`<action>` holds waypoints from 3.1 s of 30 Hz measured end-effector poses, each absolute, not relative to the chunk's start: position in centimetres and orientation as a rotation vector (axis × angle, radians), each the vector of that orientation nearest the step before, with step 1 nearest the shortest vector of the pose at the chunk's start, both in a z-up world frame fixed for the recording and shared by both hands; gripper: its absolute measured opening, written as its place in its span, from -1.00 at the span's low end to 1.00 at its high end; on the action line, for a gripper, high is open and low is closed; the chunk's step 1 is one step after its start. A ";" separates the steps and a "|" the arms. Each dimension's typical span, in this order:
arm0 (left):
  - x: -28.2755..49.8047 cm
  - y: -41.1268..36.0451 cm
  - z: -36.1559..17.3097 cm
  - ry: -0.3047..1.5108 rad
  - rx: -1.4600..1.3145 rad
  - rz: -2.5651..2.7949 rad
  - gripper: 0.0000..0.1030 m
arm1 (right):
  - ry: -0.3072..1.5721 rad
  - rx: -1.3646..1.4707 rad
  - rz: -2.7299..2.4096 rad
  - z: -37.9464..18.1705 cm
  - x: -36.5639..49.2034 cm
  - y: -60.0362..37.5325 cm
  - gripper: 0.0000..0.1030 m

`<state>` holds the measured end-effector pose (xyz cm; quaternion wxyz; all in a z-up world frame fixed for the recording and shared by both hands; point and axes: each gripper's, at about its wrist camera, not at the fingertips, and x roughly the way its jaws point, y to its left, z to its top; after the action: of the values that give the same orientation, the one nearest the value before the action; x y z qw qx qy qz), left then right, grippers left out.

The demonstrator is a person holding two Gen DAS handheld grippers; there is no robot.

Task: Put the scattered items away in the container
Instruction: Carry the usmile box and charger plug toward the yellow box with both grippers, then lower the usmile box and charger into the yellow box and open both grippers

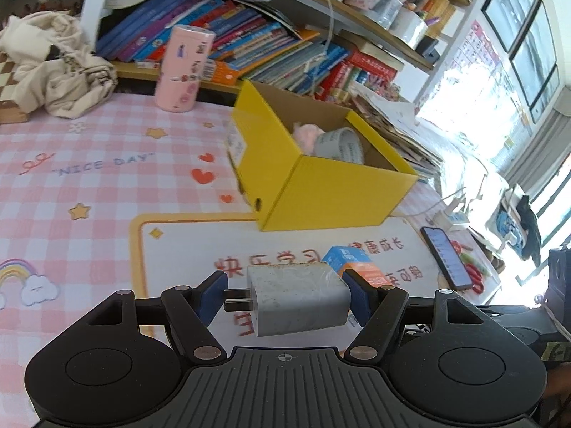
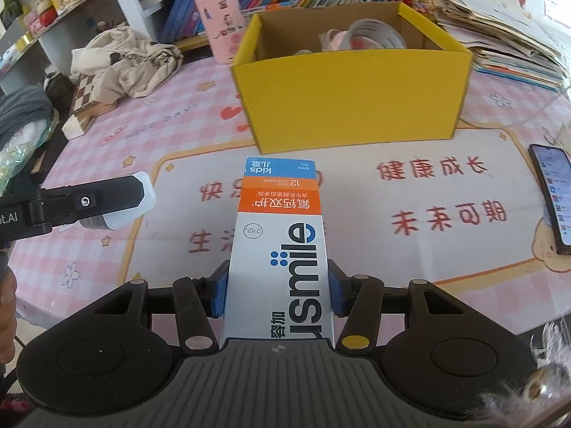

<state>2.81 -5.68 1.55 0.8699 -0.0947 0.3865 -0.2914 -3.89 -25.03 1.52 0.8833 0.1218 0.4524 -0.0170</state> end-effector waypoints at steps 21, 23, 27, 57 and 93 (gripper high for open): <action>3.4 -15.4 2.8 0.767 -0.091 -0.716 0.37 | 0.876 0.323 -0.073 2.7 -5.6 -33.3 -0.03; 3.6 -16.4 3.1 0.756 -0.078 -0.722 0.37 | 0.861 0.321 -0.063 3.1 -5.6 -34.0 -0.03; 4.0 -17.5 4.0 0.717 -0.078 -0.712 0.37 | 0.837 0.313 -0.040 4.0 -5.1 -35.3 -0.03; 15.9 -22.6 5.5 0.586 0.186 -0.448 0.37 | 0.651 0.220 0.243 9.0 15.6 -41.5 -0.03; 14.0 -23.1 4.4 0.577 0.339 -0.331 0.92 | 0.693 0.045 0.317 6.0 23.0 -37.8 0.66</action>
<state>13.99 -23.06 4.43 0.9311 0.1657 0.2818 -0.1619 22.96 -37.80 6.01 0.9280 0.0218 0.3383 0.1545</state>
